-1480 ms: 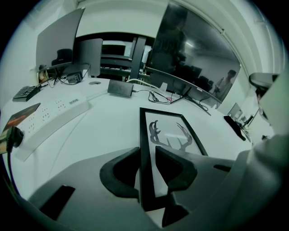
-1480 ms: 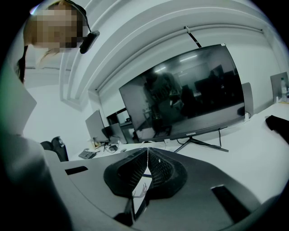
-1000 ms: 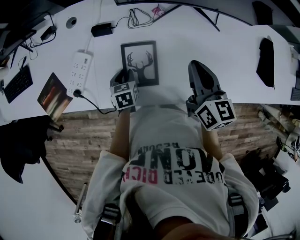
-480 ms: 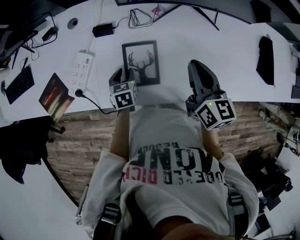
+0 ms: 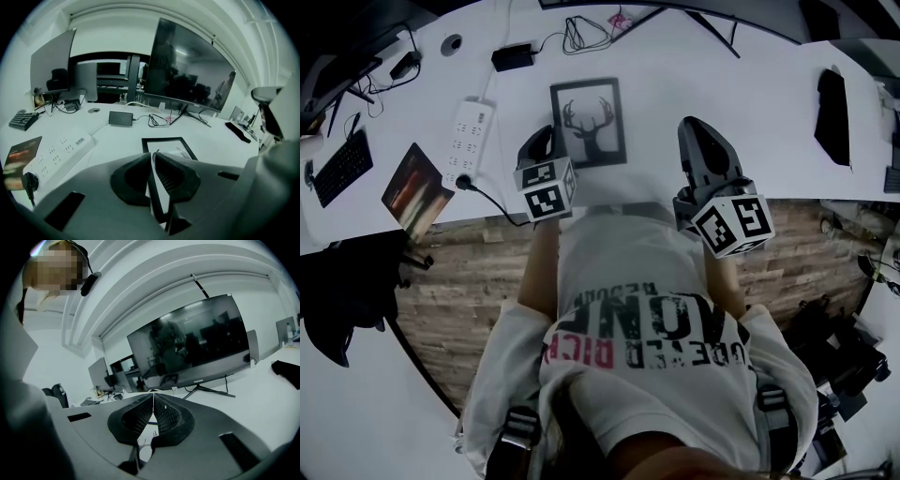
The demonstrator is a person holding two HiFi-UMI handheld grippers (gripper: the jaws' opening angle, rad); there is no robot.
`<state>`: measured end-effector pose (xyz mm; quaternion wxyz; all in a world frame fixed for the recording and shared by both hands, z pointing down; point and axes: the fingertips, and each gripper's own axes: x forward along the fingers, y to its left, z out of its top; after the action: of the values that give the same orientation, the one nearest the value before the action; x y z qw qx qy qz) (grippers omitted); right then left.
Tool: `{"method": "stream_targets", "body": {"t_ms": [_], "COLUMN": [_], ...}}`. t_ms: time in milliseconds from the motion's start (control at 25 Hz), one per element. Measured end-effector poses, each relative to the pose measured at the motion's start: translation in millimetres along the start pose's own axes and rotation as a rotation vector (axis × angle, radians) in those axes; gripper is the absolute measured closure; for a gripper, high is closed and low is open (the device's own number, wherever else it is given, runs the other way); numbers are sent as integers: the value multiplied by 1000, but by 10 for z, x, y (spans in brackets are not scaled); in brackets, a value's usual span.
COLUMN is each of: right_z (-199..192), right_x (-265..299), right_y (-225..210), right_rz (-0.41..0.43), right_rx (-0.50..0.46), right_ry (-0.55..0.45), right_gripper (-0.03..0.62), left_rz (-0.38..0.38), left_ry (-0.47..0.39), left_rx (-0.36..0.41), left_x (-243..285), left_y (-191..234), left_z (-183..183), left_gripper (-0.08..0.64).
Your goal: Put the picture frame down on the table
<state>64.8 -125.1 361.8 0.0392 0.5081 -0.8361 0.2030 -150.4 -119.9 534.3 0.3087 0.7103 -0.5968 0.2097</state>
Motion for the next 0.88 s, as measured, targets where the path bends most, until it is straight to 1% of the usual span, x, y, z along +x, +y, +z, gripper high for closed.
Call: {"method": "stream_targets", "body": {"t_ms": [80,160,280,400,600,880], "right_z": [-23,-41,-46,-30,39,263], "right_x": [-19,-46,-87,-140,-241,-442], "right_y": [32,64,115,148,176,143], "right_rz": [-2,-3,-2,-1,4,26], "right_rx": [1,1,3,1,-11,-42], "right_ry": [-4,-9,-23,-40,-73,-136], "right_gripper": [591,591,591,591,591,591], "left_rz": [-9,-14,-22,-37,-69,-105], "left_ry": [-23,-49,-107,-189,-355,-531], "left_rx": [-7,2,9,13,29,78], "left_x": [-46,-106,-229,-386,-732,-1217], "left_y": [8,9,5,-31,-153,-484], "left_z": [71,155,324,558,1040,1544], "left_gripper": [543,555,557,557,557,557]}}
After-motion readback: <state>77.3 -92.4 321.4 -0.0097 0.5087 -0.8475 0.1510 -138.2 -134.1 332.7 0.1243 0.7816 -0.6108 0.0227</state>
